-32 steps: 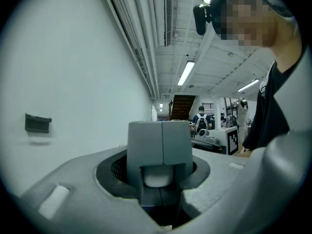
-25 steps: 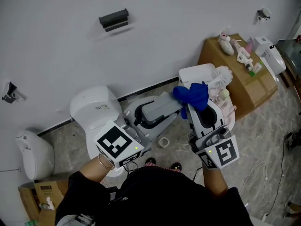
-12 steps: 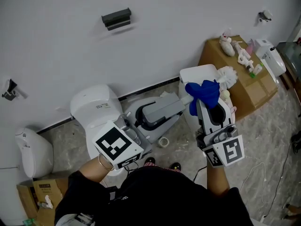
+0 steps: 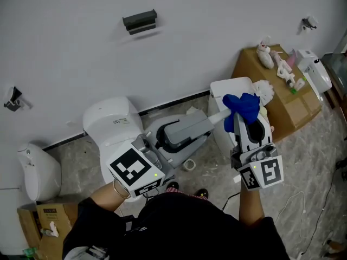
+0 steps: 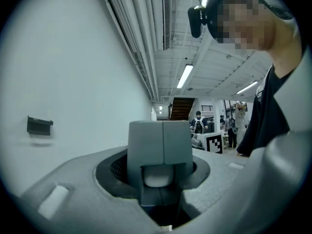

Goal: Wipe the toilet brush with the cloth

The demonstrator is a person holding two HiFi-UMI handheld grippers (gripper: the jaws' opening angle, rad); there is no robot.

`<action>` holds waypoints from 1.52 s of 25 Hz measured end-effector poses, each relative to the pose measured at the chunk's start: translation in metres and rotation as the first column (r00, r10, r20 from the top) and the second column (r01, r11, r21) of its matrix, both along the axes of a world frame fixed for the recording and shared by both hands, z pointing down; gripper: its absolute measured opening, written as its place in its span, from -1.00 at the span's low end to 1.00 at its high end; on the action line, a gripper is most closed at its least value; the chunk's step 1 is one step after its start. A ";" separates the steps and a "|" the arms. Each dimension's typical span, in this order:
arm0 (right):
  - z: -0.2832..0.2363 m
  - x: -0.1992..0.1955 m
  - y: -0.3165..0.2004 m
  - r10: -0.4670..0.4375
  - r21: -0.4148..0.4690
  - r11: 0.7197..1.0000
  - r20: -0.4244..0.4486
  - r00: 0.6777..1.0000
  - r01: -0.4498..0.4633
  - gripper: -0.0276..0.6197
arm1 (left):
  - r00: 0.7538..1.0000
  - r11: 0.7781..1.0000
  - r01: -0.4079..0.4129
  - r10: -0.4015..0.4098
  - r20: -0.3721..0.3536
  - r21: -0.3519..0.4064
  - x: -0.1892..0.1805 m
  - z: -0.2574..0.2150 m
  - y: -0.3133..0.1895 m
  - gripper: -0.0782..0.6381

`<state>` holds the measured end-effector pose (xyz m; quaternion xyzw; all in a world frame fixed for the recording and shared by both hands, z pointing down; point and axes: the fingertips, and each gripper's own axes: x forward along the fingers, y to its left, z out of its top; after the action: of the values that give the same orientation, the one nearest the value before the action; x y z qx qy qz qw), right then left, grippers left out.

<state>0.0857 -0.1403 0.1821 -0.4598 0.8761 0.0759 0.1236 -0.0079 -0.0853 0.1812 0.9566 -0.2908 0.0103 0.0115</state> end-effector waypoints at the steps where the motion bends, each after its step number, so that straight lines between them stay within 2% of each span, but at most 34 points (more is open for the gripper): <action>1: 0.001 0.002 -0.001 0.006 -0.003 1.000 0.001 1.000 -0.006 -0.70 | 1.000 1.000 0.000 0.000 -0.001 -0.001 -0.001 0.000 0.001 -0.30; 26: 0.009 0.042 -0.031 0.113 -0.028 0.993 -0.015 0.993 -0.113 -0.70 | 1.000 1.000 0.023 -0.023 -0.010 0.002 -0.009 -0.004 0.015 -0.30; 38: 0.005 0.045 -0.028 0.115 -0.006 0.993 -0.002 0.993 -0.115 -0.70 | 1.000 0.999 0.025 -0.025 -0.007 0.025 -0.012 -0.008 0.019 -0.30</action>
<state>0.1310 -0.1681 0.1867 -0.5096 0.8486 0.0807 0.1169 -0.0203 -0.0661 0.1736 0.9531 -0.3028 0.0032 0.0008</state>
